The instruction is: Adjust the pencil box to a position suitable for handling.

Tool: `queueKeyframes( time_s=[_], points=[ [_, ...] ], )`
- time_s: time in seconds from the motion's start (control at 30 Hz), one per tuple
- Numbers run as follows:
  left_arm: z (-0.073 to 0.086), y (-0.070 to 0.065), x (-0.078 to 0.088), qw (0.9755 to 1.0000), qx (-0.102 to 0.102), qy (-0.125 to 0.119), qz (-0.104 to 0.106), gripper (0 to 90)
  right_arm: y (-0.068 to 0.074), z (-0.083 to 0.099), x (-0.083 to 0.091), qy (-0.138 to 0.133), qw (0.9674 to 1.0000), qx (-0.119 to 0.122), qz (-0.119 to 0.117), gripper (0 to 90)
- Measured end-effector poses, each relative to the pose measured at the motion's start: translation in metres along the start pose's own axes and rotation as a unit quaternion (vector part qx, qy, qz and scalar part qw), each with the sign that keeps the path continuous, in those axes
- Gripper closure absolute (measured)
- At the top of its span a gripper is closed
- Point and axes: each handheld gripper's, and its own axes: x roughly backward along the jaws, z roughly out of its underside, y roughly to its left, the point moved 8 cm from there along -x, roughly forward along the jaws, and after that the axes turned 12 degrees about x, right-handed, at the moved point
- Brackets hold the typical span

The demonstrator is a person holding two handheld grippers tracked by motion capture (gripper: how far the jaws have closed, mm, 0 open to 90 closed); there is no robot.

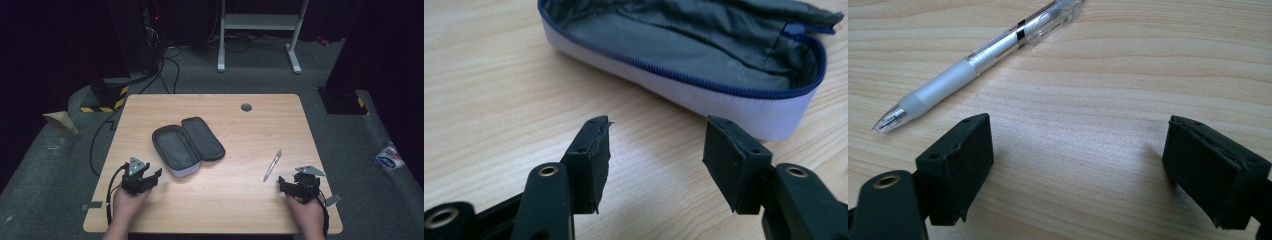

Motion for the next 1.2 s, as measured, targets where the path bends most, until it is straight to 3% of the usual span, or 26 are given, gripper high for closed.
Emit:
queueKeyframes(
  time_s=[0.17, 0.57, 0.67, 0.9, 0.93, 1.03, 1.2],
  points=[
    [-0.005, -0.002, 0.004, 1.0, -0.002, -0.009, 0.003, 44.5, 0.007, 0.002, 0.004, 0.001, 0.9999, 0.008, -0.008, 12.5],
    [-0.01, -0.015, 0.005, 0.9995, -0.016, -0.023, 0.014, 43.8, 0.008, 0.001, 0.003, -0.005, 0.9997, 0.019, -0.015, 13.0],
    [-0.014, -0.028, 0.006, 0.9987, -0.031, -0.031, 0.025, 42.7, 0.009, 0.001, 0.003, -0.004, 0.9997, 0.017, -0.015, 12.9],
    [-0.017, -0.053, 0.002, 0.9967, -0.061, -0.024, 0.047, 42.1, 0.01, 0.0, 0.003, -0.006, 0.9996, 0.022, -0.015, 13.4],
    [-0.017, -0.053, 0.002, 0.9967, -0.061, -0.024, 0.047, 42.7, 0.01, 0.0, 0.003, -0.007, 0.9996, 0.022, -0.015, 13.4],
    [-0.015, -0.061, -0.001, 0.9952, -0.063, -0.018, 0.072, 47.6, 0.01, 0.0, 0.003, -0.007, 0.9996, 0.022, -0.016, 13.4],
    [-0.014, -0.067, -0.005, 0.9942, -0.067, -0.012, 0.083, 49.1, 0.01, 0.0, 0.003, -0.007, 0.9996, 0.022, -0.016, 13.4]
  ],
)
